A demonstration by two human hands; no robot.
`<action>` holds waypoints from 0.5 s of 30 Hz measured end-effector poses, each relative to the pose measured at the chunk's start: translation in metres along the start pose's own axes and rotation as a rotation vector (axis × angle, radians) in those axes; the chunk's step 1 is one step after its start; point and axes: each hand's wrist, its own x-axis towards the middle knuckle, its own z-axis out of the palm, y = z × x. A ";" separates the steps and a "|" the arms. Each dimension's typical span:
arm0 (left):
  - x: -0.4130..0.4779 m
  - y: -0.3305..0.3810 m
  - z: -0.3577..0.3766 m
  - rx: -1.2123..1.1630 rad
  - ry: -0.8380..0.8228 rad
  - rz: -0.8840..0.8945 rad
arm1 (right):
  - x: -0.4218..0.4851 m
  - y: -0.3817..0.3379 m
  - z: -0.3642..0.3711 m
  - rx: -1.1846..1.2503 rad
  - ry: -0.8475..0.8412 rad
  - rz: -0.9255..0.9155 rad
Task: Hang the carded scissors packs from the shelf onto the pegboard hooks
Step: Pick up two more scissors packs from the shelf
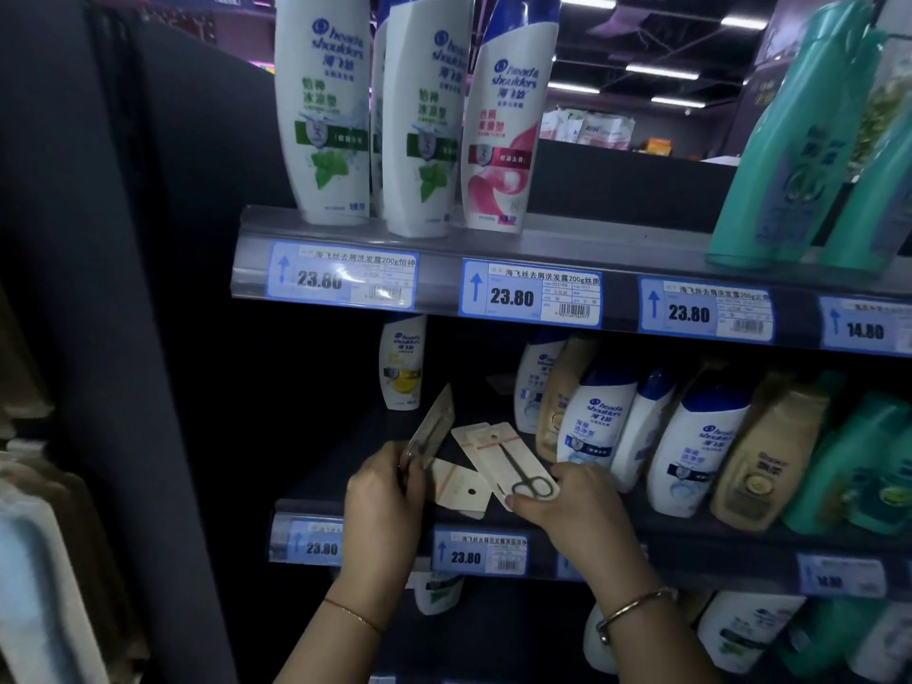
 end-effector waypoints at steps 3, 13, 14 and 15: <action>-0.001 -0.001 -0.001 -0.111 0.038 -0.034 | 0.001 0.000 0.001 0.038 -0.038 0.030; 0.004 -0.008 -0.002 -0.261 0.050 -0.127 | -0.003 -0.001 0.002 0.229 -0.015 0.062; 0.004 -0.009 -0.002 -0.279 0.046 -0.133 | -0.002 0.000 0.001 0.245 -0.031 0.058; 0.004 -0.010 -0.002 -0.298 0.042 -0.139 | -0.001 0.000 -0.001 0.258 -0.054 0.054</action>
